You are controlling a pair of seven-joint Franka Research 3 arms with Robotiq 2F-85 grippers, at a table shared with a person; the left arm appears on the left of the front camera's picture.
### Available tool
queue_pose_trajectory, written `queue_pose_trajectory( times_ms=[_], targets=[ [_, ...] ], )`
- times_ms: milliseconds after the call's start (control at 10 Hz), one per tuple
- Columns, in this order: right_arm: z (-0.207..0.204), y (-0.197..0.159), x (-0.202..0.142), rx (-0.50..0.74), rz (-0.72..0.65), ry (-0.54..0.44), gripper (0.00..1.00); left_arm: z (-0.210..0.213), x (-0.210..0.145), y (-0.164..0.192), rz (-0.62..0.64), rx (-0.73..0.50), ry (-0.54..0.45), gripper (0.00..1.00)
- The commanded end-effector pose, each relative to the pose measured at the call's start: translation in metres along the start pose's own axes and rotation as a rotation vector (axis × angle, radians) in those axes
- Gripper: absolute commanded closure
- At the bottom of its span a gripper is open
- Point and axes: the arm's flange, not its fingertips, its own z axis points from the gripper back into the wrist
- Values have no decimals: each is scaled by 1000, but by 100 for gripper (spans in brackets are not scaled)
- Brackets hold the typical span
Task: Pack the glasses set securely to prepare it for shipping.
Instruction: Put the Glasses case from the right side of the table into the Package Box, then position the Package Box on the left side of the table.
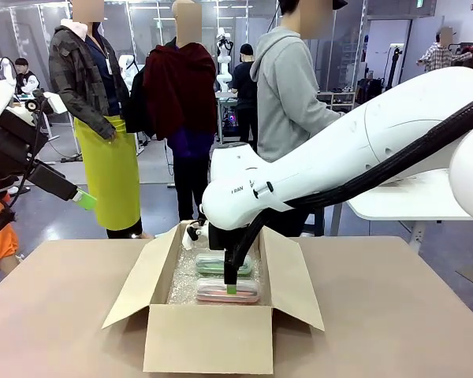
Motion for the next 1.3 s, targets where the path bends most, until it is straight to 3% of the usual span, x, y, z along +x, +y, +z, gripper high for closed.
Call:
queue_pose_trajectory(
  times_ms=[0,1200],
  targets=[
    [-1,2,3,11,-9,-13,0,2,0,1,-5,-11,-7,0],
    [-2,-1,2,3,0,-3,0,2,0,1,-5,-11,-7,0]
  ],
)
